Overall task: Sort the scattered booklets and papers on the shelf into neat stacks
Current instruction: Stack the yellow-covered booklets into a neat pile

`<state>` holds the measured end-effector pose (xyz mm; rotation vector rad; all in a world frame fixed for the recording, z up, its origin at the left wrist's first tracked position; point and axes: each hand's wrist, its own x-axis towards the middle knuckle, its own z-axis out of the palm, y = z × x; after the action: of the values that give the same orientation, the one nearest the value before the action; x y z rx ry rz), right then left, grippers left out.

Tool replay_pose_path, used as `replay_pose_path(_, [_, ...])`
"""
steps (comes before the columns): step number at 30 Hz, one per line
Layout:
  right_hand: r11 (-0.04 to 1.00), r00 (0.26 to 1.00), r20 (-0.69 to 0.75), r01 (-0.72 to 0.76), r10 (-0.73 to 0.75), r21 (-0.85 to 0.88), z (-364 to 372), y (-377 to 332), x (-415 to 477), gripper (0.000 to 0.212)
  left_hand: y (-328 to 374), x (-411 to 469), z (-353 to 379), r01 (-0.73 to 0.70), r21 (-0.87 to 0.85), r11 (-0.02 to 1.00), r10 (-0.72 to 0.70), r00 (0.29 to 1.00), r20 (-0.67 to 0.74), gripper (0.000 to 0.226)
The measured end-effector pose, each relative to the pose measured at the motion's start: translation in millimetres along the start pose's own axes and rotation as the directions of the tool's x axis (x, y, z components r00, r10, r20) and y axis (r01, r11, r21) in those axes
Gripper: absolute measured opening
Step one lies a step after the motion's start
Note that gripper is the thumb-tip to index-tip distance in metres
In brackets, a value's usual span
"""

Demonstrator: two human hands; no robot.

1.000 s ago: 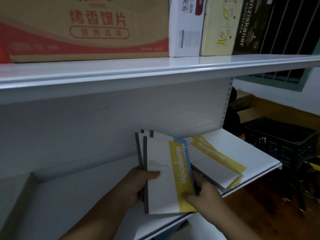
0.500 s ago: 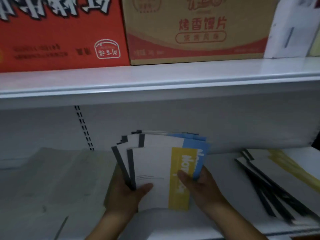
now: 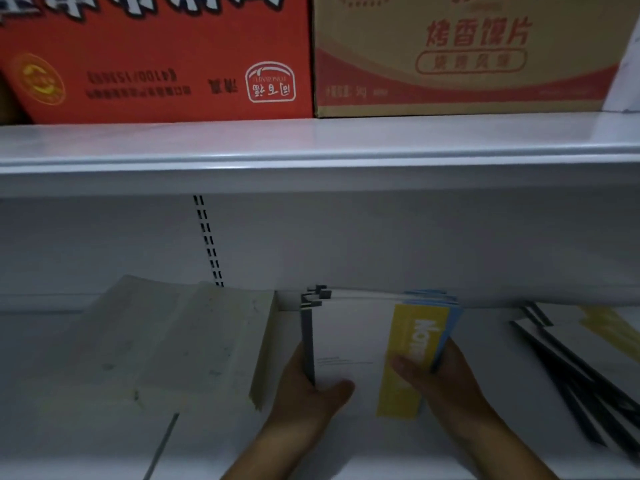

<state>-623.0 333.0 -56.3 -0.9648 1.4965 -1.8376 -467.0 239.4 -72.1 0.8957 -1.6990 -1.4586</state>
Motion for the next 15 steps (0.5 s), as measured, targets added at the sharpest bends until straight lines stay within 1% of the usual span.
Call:
replay_pose_path(1, [1.000, 1.000, 0.014, 0.014, -0.015, 0.015, -2.2, -2.2, 1.7, 0.050, -1.3, 1.4, -1.7, 0.005, -0.016, 1.000, -0.005, 1.000, 0.002, 0.052])
replay_pose_path(2, [0.999, 0.999, 0.027, 0.033, -0.033, 0.031, -4.1, -6.7, 3.2, 0.049, -3.2, 2.6, -3.7, 0.014, -0.028, 0.999, -0.014, 1.000, 0.005, 0.055])
replay_pose_path(4, [0.997, 0.997, 0.032, 0.064, -0.065, 0.041, -5.7, -4.3, 4.7, 0.039, -8.2, 3.5, -3.7, 0.024, -0.039, 0.999, -0.024, 1.000, -0.006, 0.057])
replay_pose_path(5, [0.997, 0.997, 0.027, 0.073, -0.074, 0.027, -3.8, -0.1, 2.8, 0.039, -9.5, 2.3, -1.3, 0.018, -0.041, 0.999, -0.019, 1.000, -0.010, 0.056])
replay_pose_path(7, [0.995, 0.996, 0.007, 0.090, -0.090, -0.047, 1.9, 5.6, -1.8, 0.046, -11.7, 0.2, 2.6, -0.007, -0.040, 0.999, 0.006, 1.000, -0.004, 0.058])
replay_pose_path(8, [0.993, 0.995, 0.001, 0.096, -0.096, -0.067, 3.8, 5.6, -3.2, 0.055, -12.7, -0.4, 3.4, -0.016, -0.034, 0.999, 0.016, 1.000, 0.007, 0.060])
replay_pose_path(9, [0.992, 0.994, -0.002, 0.105, -0.105, -0.066, 2.4, 5.6, -2.8, 0.063, -13.7, -0.2, 2.6, -0.019, -0.028, 0.999, 0.020, 1.000, 0.017, 0.061])
replay_pose_path(10, [0.992, 0.992, -0.016, 0.122, -0.123, -0.044, 2.0, 1.6, -1.4, 0.064, -14.0, -0.1, 0.7, -0.017, -0.034, 0.999, 0.018, 1.000, 0.025, 0.062])
replay_pose_path(12, [0.986, 0.984, -0.060, 0.166, -0.165, 0.003, -0.3, -1.3, 3.4, 0.056, -14.8, 1.7, -2.5, -0.023, -0.070, 0.997, 0.024, 1.000, 0.018, 0.064])
replay_pose_path(15, [0.983, 0.979, -0.090, 0.183, -0.181, 0.016, 4.8, 3.7, 3.1, 0.032, -18.5, 1.5, -0.4, -0.030, -0.087, 0.996, 0.030, 1.000, 0.002, 0.066])
